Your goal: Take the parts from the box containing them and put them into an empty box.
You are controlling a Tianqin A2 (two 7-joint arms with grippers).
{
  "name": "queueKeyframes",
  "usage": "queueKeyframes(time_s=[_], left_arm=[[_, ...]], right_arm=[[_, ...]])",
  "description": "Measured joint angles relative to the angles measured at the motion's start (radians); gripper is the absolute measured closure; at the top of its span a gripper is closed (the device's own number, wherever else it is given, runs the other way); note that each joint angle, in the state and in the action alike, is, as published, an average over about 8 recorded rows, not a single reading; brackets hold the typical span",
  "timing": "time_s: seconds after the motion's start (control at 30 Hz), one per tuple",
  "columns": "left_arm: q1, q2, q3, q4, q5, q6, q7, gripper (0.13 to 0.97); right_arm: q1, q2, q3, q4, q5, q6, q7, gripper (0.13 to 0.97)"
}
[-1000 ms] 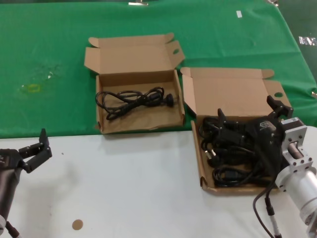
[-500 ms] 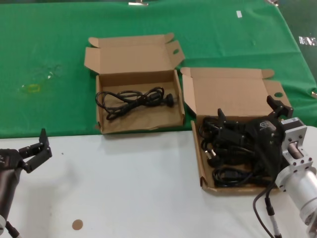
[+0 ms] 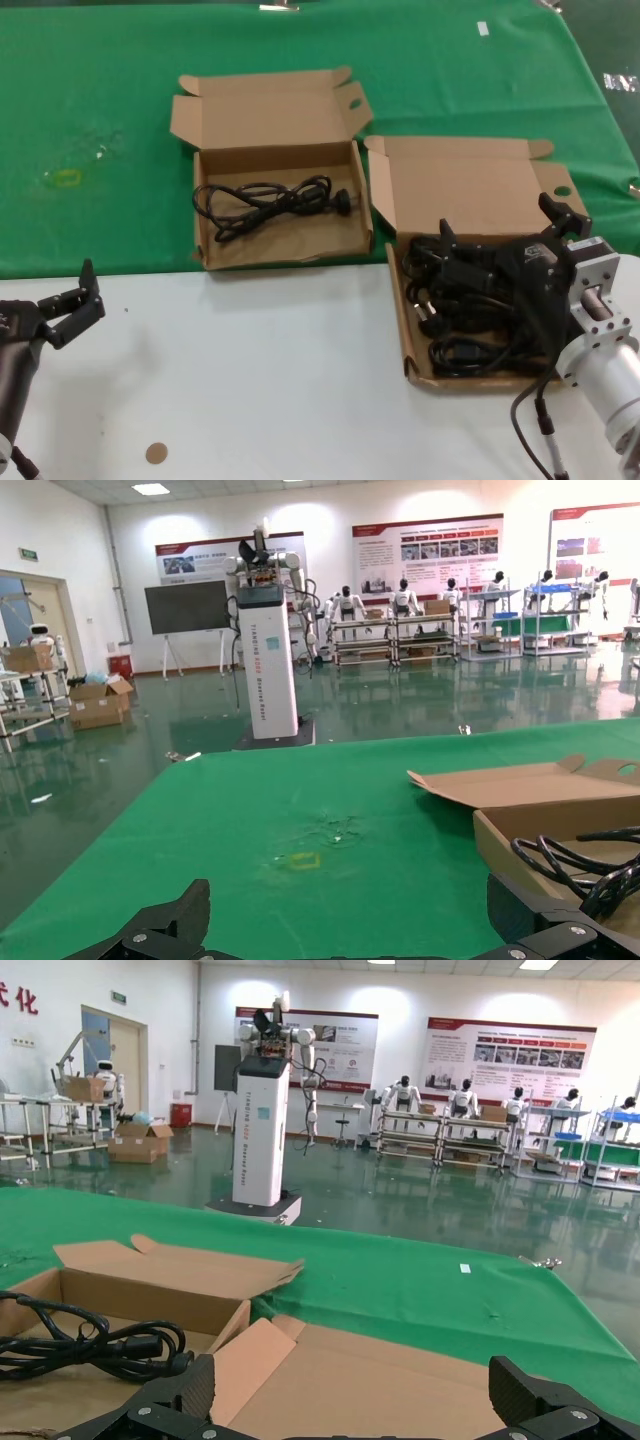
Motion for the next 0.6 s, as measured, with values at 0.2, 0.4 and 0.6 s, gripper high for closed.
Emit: queueKeyframes(time_s=[0.2,0.4,0.6], left_arm=[[0.000,0.000,0.000,0.000,0.000,0.000,0.000,0.132],[0.000,0.000,0.000,0.000,0.000,0.000,0.000,0.132],[0.000,0.000,0.000,0.000,0.000,0.000,0.000,0.132]], right_arm=[[0.000,0.000,0.000,0.000,0.000,0.000,0.000,0.129],[0.000,0.000,0.000,0.000,0.000,0.000,0.000,0.129],[0.000,0.000,0.000,0.000,0.000,0.000,0.000,0.129]])
